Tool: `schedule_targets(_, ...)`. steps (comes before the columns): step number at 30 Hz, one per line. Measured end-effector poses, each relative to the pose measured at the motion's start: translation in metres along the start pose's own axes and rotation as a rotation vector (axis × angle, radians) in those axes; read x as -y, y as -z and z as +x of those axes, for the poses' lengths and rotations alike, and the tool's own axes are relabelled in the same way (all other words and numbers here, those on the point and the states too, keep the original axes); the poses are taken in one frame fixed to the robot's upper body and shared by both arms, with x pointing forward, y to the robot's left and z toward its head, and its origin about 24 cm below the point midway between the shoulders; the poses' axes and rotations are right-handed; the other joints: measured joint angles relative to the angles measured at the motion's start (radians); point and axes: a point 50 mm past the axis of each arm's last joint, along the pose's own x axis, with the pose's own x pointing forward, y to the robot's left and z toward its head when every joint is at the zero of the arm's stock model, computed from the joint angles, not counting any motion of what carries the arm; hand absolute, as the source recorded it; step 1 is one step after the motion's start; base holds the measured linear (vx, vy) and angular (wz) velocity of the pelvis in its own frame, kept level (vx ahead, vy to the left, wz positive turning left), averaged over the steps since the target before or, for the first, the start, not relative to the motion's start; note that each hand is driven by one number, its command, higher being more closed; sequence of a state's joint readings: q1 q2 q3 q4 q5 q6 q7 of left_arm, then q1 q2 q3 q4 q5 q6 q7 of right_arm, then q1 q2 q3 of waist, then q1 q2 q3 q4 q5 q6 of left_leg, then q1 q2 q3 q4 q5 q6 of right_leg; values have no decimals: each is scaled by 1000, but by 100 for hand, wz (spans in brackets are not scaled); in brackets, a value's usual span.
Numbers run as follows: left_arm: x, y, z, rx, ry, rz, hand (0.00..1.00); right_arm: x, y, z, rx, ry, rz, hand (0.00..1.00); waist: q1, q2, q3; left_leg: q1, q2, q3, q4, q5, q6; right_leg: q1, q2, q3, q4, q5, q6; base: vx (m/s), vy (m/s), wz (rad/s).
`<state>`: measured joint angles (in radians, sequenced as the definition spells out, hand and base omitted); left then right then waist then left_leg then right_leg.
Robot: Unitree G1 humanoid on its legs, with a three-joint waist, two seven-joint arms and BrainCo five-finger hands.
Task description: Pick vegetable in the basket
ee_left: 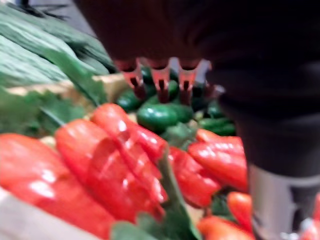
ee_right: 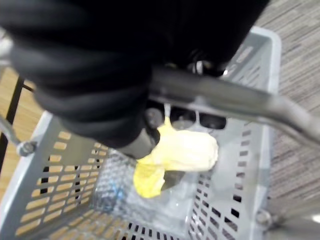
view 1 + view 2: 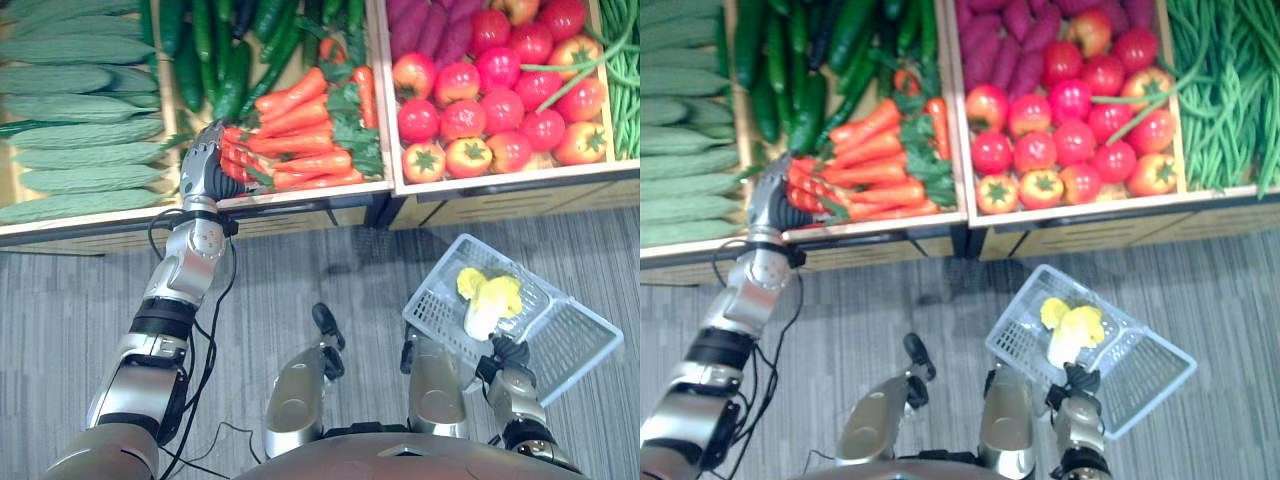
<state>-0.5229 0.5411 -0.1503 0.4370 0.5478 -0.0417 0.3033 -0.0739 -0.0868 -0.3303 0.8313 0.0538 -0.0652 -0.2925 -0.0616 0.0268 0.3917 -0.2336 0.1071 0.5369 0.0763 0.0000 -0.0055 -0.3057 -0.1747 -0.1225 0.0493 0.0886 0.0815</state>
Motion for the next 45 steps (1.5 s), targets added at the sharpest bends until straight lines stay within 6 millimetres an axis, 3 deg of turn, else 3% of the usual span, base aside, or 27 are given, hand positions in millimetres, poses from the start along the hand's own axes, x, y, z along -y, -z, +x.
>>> schedule_targets(4, -6, -14, 11, 47, -23, 30, 0, 0, -3, 1, 10, 0, -1, 100, 0, 16, 9, 7, 8, 2, -6, 2, -3, 2, 9, 1, 0, 0, 0, 51, -25, -4)
schedule_targets(10, -4, -14, 13, 45, -23, 65, 0, 1, -5, 1, 21, 10, -22, 100, 2, 20, 11, 7, 0, 11, -27, 10, -12, -4, 8, 9, -9, 1, 0, 0, 0, 0)
schedule_targets(11, -3, -13, 16, 33, -19, 73, 100, 0, -7, 2, 29, 11, -28, 100, 4, 22, 15, 7, -1, 15, -33, 13, -11, -5, 8, 11, -15, 7, -1, -22, 4, -5)
schedule_targets(14, -13, -14, 29, 11, -60, 84, 100, -3, -16, 3, 57, 6, -30, 100, 21, 18, 37, -3, -2, 41, -42, 20, -10, -29, 11, 33, -25, 24, -2, -24, 0, -18)
schedule_targets(19, -38, -12, 54, -33, -144, 158, 100, -13, -33, 5, 105, -15, -13, 100, 20, 7, 64, -36, -1, 66, -67, 37, -10, -73, 21, 57, -52, 54, -4, -11, -11, -15)
schedule_targets(21, -52, -21, 65, -21, -180, 155, 100, -14, -37, 5, 117, -12, 5, 100, 24, 5, 77, -47, 6, 78, -82, 43, -14, -87, 30, 62, -57, 58, -4, 8, -15, -5)
schedule_targets(27, -67, -29, 73, -8, -234, 150, 100, -18, -43, 4, 136, -22, 33, 100, 27, 0, 80, -46, 15, 113, -109, 49, -26, -104, 38, 67, -55, 63, 2, 21, -5, -3)
schedule_targets(33, -71, -35, 72, -2, -249, 153, 100, -19, -38, -1, 138, -33, 29, 100, 31, -5, 83, -24, 22, 109, -99, 55, -19, -84, 38, 62, -39, 70, 12, 40, 17, 3)
schedule_targets(39, -86, -44, 61, 38, -355, 152, 100, -5, -11, -6, 78, -9, 6, 100, 52, -4, 78, 57, 41, 89, -73, 42, -37, 21, 43, 13, -30, 53, 6, 72, 2, 11)
schedule_targets(41, -98, -36, 53, 14, -442, 132, 100, -5, -2, -7, 42, -10, -5, 100, 52, -6, 70, 81, 34, 73, -74, 42, -37, 54, 38, -4, -29, 28, -6, 38, -18, 18)
schedule_targets(45, -96, -20, 32, -29, -492, 123, 100, 0, 16, -7, -38, -7, -29, 100, 44, 1, 8, 107, 29, 49, -77, 44, -35, 96, 34, -29, -38, 9, -8, 47, -18, 14)
